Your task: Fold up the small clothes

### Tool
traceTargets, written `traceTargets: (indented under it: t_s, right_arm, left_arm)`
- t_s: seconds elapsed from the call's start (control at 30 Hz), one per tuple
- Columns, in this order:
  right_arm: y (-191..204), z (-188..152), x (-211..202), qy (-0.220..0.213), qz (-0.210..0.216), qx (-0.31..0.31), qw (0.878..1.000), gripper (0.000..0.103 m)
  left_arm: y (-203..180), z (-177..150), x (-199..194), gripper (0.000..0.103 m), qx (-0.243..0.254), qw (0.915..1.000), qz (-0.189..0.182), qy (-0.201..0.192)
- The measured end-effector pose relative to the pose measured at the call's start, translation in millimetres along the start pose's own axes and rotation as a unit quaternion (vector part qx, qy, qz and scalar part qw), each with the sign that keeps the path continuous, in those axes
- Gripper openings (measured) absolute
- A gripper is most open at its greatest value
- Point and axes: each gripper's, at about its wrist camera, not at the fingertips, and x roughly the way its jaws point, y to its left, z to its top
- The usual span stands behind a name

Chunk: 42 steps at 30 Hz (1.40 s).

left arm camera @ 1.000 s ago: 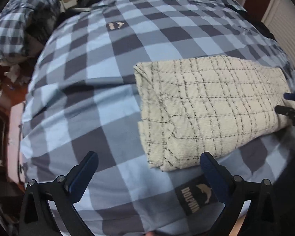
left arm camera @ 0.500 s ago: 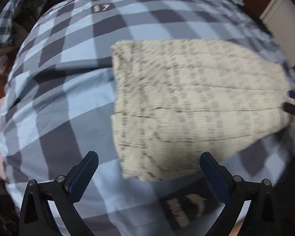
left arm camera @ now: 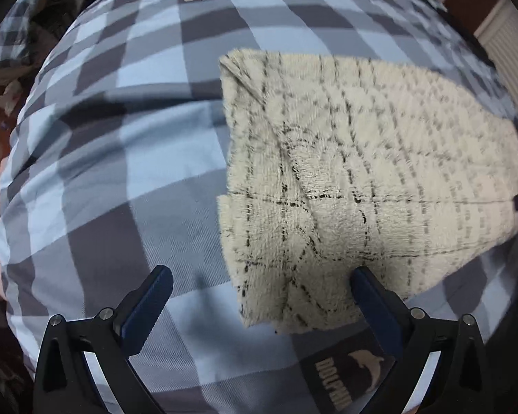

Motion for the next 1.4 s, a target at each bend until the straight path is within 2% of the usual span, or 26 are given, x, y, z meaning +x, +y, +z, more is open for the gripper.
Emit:
traceTargets:
  t_s: [0.17,0.33,0.43,0.57,0.63,0.7,0.83,1.03,1.07,1.13,1.17,1.2,1.23,1.3,1.37,1.4]
  right_arm:
    - [-3,-1,1,0.005,0.003,0.008,1.0,0.092]
    - [-9,-2,5,0.014,0.005,0.023,1.0,0.092]
    - [-11,-2,5,0.017,0.011,0.031,0.999,0.092]
    - [-10,-2,4,0.015,0.006,0.026,1.0,0.092]
    - [-11,-3,4,0.015,0.005,0.026,1.0,0.092]
    - [-11,-3,4,0.015,0.006,0.029,0.999,0.092]
    - [-9,-1,6,0.018,0.004,0.027,0.999,0.092]
    - [-9,-1,6,0.018,0.002,0.03,0.999,0.092]
    - [-11,-2,6,0.018,-0.001,0.033,0.999,0.092]
    - [-18,-2,4,0.014,-0.027,0.046,0.998,0.092]
    - [-21,-2,3,0.01,-0.043,0.051,0.998,0.092]
    - [-25,-2,0,0.003,-0.06,0.056,0.997,0.092]
    - [-27,-2,-5,-0.008,-0.064,0.06,0.996,0.092]
    - [-26,0,-15,-0.031,-0.051,0.062,0.996,0.092]
    - [-15,3,-25,-0.061,-0.025,0.044,0.997,0.092]
    - [-6,4,-26,-0.068,-0.015,0.027,0.997,0.092]
  left_arm:
    - [-1,-1,3,0.103,0.021,0.999,0.039,-0.006]
    - [16,-1,-10,0.103,-0.019,0.9997,0.004,-0.015]
    - [22,-4,-16,0.103,-0.021,0.9995,0.005,-0.022]
    - [42,-12,-16,0.103,-0.053,0.9985,-0.001,-0.014]
    - [53,-15,-17,0.103,-0.077,0.9966,-0.025,-0.016]
    - [51,-19,-17,0.103,-0.073,0.9965,-0.039,-0.015]
    - [34,-17,0,0.103,-0.039,0.9992,0.005,0.007]
    - [39,-15,5,0.103,-0.057,0.9967,0.056,0.012]
    - [43,-17,1,0.103,-0.06,0.9926,0.105,0.012]
    - [51,-20,-1,0.103,-0.041,0.9775,0.206,0.021]
    - [55,-22,-6,0.103,-0.042,0.9728,0.227,0.016]
    - [59,-23,-15,0.103,-0.058,0.9766,0.207,0.002]
    - [61,-23,-28,0.103,-0.08,0.9825,0.167,-0.022]
    - [51,-19,-51,0.103,-0.092,0.9871,0.11,-0.071]
    - [16,-8,-70,0.103,-0.064,0.9896,0.022,-0.126]
    - [-1,-2,-72,0.103,-0.045,0.9895,-0.025,-0.135]
